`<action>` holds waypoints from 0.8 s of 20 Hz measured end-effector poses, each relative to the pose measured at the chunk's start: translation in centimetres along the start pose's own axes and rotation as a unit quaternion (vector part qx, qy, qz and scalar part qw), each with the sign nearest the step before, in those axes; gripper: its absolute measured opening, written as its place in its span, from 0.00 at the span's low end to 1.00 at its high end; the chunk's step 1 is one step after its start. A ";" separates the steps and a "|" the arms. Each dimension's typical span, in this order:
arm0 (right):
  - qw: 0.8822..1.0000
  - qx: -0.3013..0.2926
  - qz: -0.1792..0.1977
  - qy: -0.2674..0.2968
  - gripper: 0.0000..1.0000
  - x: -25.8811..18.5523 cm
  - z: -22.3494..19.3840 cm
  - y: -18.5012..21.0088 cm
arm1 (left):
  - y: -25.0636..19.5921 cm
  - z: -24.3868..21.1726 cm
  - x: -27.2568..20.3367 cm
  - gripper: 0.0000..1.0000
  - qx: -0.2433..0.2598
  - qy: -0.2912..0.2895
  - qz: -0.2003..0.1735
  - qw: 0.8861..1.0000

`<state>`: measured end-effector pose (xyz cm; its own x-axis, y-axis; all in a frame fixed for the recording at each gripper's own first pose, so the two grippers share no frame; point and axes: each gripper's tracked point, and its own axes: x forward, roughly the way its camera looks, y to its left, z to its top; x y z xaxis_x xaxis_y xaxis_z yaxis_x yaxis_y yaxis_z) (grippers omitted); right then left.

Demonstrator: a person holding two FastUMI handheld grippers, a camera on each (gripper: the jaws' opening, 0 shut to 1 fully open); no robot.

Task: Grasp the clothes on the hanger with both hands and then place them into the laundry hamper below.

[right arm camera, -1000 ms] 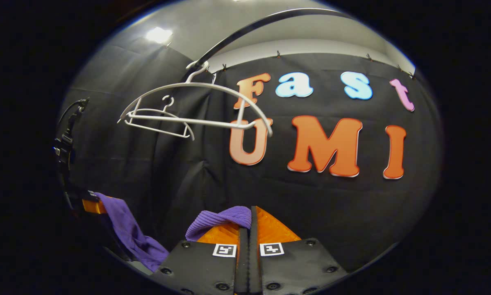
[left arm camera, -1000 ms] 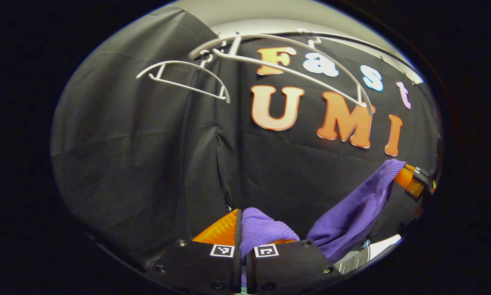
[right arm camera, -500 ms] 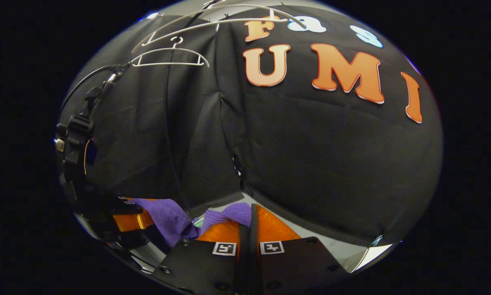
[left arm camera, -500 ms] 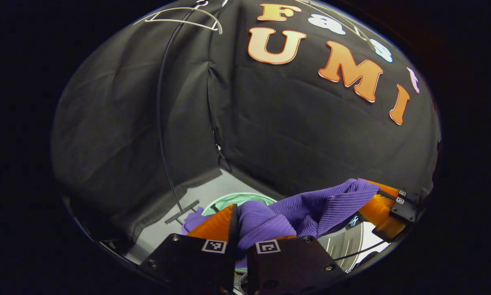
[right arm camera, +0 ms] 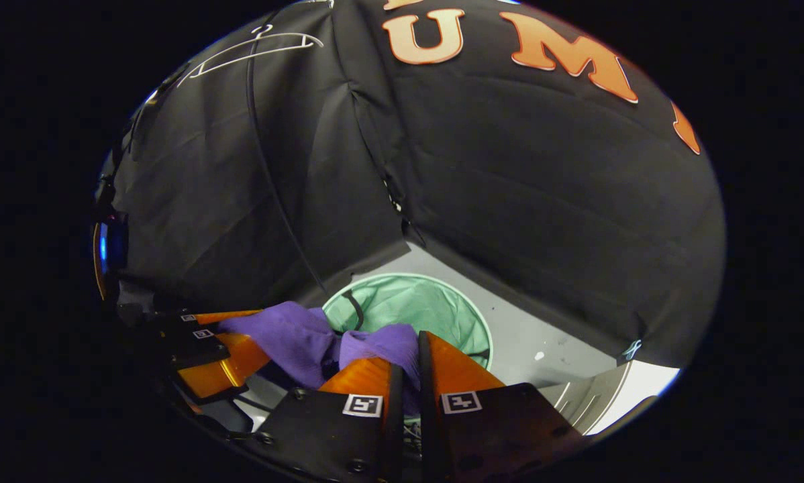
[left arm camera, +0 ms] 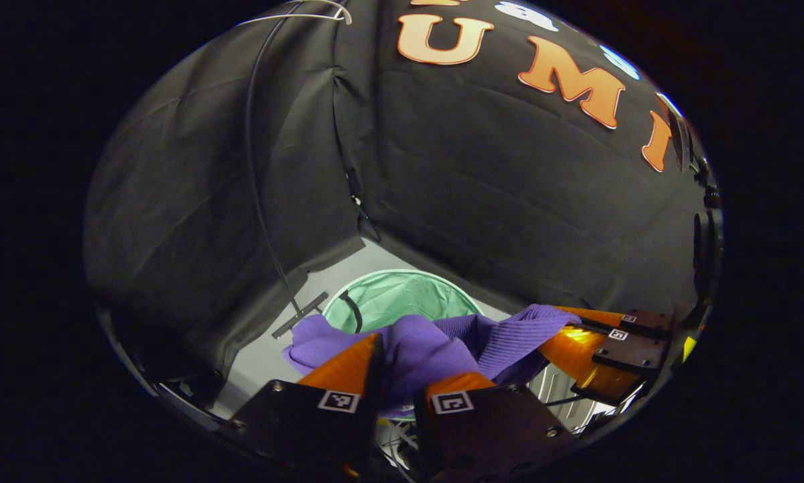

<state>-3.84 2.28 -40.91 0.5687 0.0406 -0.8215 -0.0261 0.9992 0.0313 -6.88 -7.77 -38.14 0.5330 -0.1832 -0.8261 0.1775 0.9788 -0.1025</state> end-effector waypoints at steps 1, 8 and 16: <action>1.000 0.003 -0.002 0.011 0.19 0.2 -0.6 -0.2 | 0.4 -0.2 0.2 0.27 -0.002 0.004 0.006 1.000; 1.000 -0.010 0.007 0.003 0.94 0.1 0.1 0.6 | 1.1 -0.2 0.2 0.98 -0.008 0.002 0.022 1.000; 0.999 -0.008 0.017 -0.036 0.94 -1.7 1.8 0.8 | 1.7 1.9 -1.4 0.98 -0.016 -0.040 0.016 0.999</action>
<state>-3.40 2.98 -38.47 0.6249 0.0762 -0.7769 -0.0606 0.9970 0.0491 -5.80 -6.03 -36.09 0.6029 -0.1570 -0.7822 0.1327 0.9865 -0.0957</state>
